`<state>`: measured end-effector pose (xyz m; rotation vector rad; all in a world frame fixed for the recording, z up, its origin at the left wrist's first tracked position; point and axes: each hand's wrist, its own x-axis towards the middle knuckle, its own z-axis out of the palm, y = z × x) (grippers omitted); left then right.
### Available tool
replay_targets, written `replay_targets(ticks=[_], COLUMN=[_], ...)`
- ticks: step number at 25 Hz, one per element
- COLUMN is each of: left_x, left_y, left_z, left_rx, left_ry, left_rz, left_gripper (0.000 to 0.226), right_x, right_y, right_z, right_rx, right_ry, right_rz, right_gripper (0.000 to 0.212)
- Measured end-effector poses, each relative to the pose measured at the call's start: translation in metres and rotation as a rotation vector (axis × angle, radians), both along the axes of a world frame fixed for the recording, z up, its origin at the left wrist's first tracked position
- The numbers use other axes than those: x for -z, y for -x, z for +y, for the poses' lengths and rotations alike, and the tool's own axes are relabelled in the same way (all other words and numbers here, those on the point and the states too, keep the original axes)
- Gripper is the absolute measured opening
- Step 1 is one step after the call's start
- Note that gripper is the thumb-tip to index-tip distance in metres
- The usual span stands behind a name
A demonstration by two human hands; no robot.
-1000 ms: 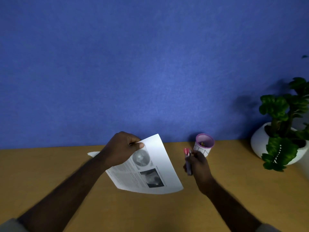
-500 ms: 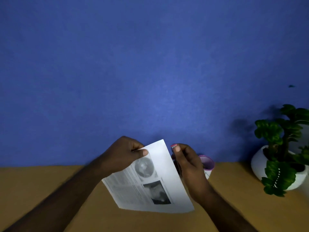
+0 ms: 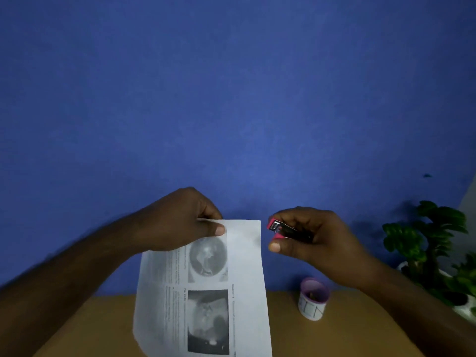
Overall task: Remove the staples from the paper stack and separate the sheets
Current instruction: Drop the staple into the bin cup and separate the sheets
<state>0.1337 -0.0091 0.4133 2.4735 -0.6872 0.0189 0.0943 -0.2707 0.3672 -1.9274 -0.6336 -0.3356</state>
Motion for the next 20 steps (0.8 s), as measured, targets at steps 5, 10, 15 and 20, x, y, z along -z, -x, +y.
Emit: replay_targets(ticks=[5, 10, 15, 20], left_x=[-0.013, -0.020, -0.025, -0.026], left_y=[0.005, 0.010, 0.017, 0.022], left_z=[-0.005, -0.011, -0.015, -0.016], left_rx=[0.018, 0.043, 0.070, 0.069], left_ry=[0.004, 0.011, 0.001, -0.001], left_rz=[-0.010, -0.040, -0.058, -0.099], left_gripper=[0.011, 0.016, 0.021, 0.011], right_x=[-0.023, -0.038, -0.045, -0.048], right_y=[0.004, 0.009, 0.010, 0.011], right_z=[0.002, 0.008, 0.012, 0.012], right_rx=[0.000, -0.032, -0.039, -0.019], right_ry=[0.141, 0.196, 0.260, 0.304], right_rz=[-0.050, -0.033, 0.006, -0.043], right_gripper=[0.048, 0.039, 0.034, 0.032])
